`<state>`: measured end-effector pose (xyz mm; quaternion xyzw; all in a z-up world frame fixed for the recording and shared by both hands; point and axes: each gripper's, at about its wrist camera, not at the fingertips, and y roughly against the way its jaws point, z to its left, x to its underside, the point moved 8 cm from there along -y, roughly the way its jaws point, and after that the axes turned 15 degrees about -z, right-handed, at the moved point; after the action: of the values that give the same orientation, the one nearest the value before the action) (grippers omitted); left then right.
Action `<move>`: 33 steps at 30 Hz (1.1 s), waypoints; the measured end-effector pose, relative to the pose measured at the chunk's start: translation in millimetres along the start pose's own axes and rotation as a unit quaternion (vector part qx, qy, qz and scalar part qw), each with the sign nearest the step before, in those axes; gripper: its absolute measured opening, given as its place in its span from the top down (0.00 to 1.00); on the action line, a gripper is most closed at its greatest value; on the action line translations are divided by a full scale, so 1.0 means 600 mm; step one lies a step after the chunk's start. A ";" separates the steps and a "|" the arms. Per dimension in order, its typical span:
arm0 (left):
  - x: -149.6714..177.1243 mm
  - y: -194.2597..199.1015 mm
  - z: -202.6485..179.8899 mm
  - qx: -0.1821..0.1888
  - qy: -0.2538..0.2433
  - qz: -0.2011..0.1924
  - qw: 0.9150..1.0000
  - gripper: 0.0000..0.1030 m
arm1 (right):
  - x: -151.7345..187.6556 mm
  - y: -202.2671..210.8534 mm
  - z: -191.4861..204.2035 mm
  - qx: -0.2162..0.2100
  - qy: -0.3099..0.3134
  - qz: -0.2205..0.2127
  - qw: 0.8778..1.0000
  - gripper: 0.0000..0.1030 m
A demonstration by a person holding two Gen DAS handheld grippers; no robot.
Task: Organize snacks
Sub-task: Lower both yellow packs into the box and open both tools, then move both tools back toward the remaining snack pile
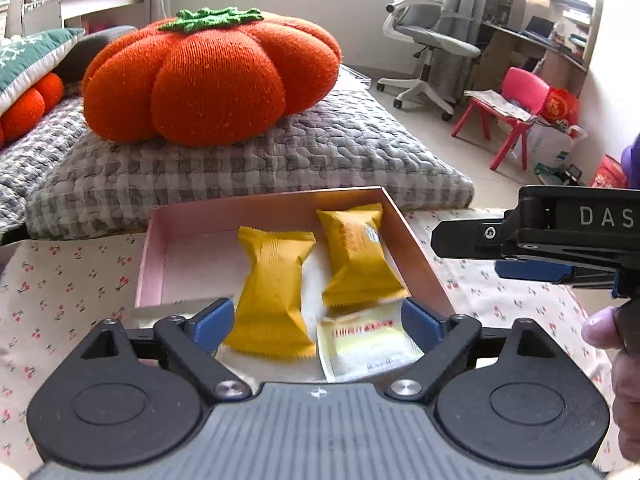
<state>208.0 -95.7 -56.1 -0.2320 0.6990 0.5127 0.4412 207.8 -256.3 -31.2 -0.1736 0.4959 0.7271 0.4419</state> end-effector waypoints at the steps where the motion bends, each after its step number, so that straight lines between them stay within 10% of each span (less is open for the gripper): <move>1: 0.002 0.007 -0.002 0.000 -0.003 0.002 1.000 0.12 | 0.003 0.008 0.000 0.001 0.001 0.000 1.000 0.17; 33: 0.119 0.153 0.031 -0.008 0.029 0.026 0.999 0.00 | 0.125 0.180 0.028 0.011 0.110 0.006 0.994 0.08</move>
<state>108.0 -35.7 -71.5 -0.2319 0.7131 0.5229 0.4053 81.4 -219.2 -14.4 -0.2447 0.5500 0.7008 0.3827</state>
